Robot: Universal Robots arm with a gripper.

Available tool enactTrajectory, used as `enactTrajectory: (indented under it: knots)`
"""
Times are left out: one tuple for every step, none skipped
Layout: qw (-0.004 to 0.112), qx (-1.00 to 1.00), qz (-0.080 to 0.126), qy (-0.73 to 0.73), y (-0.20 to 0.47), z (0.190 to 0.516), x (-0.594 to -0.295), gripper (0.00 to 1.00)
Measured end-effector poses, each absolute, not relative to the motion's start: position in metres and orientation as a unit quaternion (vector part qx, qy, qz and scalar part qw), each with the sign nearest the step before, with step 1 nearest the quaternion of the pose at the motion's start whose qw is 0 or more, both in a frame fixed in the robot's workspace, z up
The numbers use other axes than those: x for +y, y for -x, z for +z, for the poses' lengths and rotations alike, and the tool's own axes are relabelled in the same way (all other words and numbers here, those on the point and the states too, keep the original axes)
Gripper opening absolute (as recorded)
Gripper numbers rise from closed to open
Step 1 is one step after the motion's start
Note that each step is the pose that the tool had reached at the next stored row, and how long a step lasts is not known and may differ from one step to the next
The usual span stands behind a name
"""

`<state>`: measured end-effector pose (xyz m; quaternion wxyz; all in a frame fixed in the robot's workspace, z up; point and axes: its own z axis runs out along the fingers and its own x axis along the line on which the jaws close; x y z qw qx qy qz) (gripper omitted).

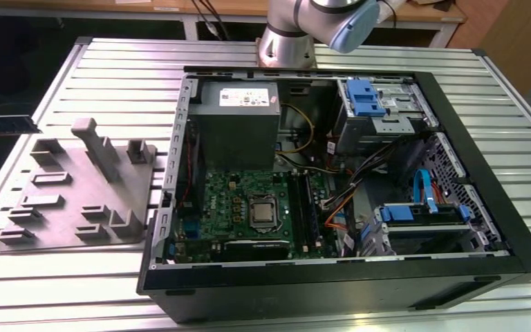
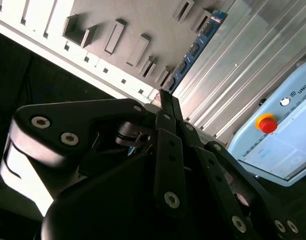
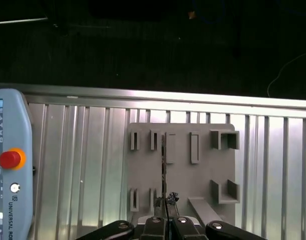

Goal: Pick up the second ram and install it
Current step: 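Pick up the second ram and move it above second insertion slot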

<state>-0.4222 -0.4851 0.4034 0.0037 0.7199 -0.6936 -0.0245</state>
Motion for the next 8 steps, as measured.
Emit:
enactTrajectory:
  knots:
    - [0.004, -0.694, -0.024, -0.720, 0.422, 0.405, -0.485, 0.11]
    - [0.004, -0.694, -0.024, -0.720, 0.422, 0.407, -0.485, 0.11]
    - [0.004, -0.694, -0.024, -0.720, 0.422, 0.409, -0.485, 0.11]
    - [0.004, -0.694, -0.024, -0.720, 0.422, 0.411, -0.485, 0.11]
    - [0.004, -0.694, -0.024, -0.719, 0.422, 0.419, -0.485, 0.11]
    - [0.004, -0.695, -0.024, -0.719, 0.422, 0.420, -0.485, 0.11]
    - [0.004, -0.695, -0.025, -0.719, 0.422, 0.421, -0.485, 0.11]
    - [0.004, -0.695, -0.024, -0.718, 0.422, 0.421, -0.485, 0.11]
